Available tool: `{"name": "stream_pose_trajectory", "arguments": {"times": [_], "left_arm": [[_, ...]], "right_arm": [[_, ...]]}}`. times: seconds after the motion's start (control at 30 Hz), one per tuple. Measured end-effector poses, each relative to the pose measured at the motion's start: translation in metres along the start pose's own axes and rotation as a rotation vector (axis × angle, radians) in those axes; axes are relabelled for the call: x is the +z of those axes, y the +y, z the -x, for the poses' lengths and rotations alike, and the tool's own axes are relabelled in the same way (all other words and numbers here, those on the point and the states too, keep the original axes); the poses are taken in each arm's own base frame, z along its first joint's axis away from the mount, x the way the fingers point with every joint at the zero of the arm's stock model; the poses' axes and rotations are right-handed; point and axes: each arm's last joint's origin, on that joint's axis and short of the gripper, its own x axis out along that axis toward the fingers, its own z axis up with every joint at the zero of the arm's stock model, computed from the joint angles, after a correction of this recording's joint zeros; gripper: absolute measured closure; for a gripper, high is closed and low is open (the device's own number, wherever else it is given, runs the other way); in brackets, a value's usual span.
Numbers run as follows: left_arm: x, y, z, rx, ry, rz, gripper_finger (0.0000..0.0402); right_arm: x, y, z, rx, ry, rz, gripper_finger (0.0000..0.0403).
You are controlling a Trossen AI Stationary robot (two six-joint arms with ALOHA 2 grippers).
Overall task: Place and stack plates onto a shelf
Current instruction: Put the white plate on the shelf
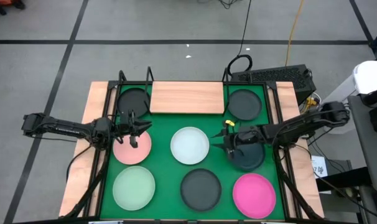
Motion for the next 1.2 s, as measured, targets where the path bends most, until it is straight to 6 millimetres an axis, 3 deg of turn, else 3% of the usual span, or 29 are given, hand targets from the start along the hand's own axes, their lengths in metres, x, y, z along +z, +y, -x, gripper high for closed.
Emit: {"name": "stream_pose_trajectory", "arguments": {"times": [0.13, 0.33, 0.63, 1.2], "left_arm": [[0.0, 0.0, 0.0, 0.0, 0.0, 0.0, 0.0332], [0.0, 0.0, 0.0, 0.0, 0.0, 0.0, 0.0332], [0.0, 0.0, 0.0, 0.0, 0.0, 0.0, 0.0332], [0.0, 0.0, 0.0, 0.0, 0.0, 0.0, 0.0332]], "right_arm": [[0.003, 0.005, -0.01, 0.024, 0.017, 0.018, 0.023], [-0.009, 0.011, -0.02, 0.022, 0.094, 0.064, 0.0205], [-0.034, 0.023, -0.039, 0.061, 0.231, 0.129, 0.0206], [-0.033, 0.043, -0.072, 0.091, 0.288, 0.238, 0.0211]]}}
